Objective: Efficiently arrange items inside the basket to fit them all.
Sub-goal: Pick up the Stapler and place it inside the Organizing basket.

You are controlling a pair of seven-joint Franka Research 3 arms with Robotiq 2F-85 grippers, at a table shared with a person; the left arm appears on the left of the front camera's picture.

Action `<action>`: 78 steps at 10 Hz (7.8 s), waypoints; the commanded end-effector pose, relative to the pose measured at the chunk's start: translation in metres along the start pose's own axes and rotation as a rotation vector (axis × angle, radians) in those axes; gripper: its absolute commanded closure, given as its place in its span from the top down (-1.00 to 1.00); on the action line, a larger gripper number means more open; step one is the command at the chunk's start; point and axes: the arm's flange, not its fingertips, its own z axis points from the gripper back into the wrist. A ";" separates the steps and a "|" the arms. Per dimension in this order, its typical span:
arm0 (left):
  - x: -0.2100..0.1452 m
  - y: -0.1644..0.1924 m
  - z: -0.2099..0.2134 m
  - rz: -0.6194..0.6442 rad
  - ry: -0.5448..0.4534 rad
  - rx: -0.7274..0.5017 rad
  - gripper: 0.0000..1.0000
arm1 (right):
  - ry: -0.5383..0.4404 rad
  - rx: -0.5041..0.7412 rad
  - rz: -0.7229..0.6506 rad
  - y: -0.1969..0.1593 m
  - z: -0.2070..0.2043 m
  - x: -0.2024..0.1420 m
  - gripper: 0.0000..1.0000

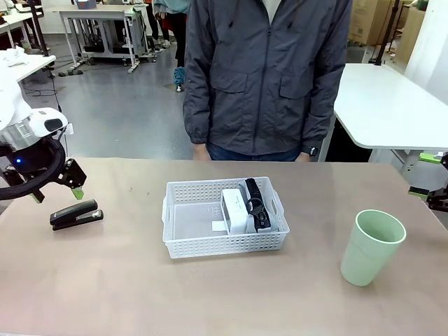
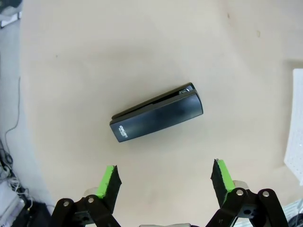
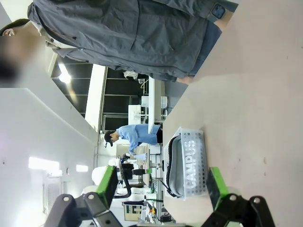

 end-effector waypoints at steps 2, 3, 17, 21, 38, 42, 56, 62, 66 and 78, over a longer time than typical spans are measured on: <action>0.001 -0.001 0.001 0.016 -0.011 0.026 1.00 | 0.010 -0.002 -0.020 0.005 0.005 -0.003 1.00; 0.001 -0.001 0.001 0.016 -0.011 0.026 1.00 | 0.010 -0.002 -0.020 0.005 0.005 -0.003 1.00; 0.001 0.013 -0.008 -1.277 -0.002 -0.083 1.00 | 0.010 -0.002 -0.020 0.005 0.005 -0.003 1.00; -0.003 0.002 -0.008 -1.407 0.029 -0.013 1.00 | 0.010 -0.002 -0.020 0.005 0.005 -0.003 1.00; 0.040 0.018 -0.104 -1.406 0.010 -0.104 1.00 | 0.010 -0.002 -0.020 0.005 0.005 -0.003 1.00; 0.037 0.015 -0.102 -1.424 0.016 -0.075 -0.30 | 0.010 -0.002 -0.020 0.005 0.005 -0.003 1.00; 0.041 0.016 -0.044 -1.364 -0.030 -0.034 -1.00 | 0.010 -0.002 -0.020 0.005 0.005 -0.003 1.00; 0.004 -0.002 0.078 -1.331 -0.046 0.004 -1.00 | 0.010 -0.002 -0.020 0.005 0.005 -0.003 1.00; 0.015 -0.001 0.088 -1.394 -0.054 -0.046 -1.00 | 0.010 -0.002 -0.020 0.005 0.005 -0.003 1.00; -0.022 -0.162 0.084 -1.118 0.114 -0.110 -0.26 | 0.010 -0.002 -0.020 0.005 0.005 -0.003 1.00</action>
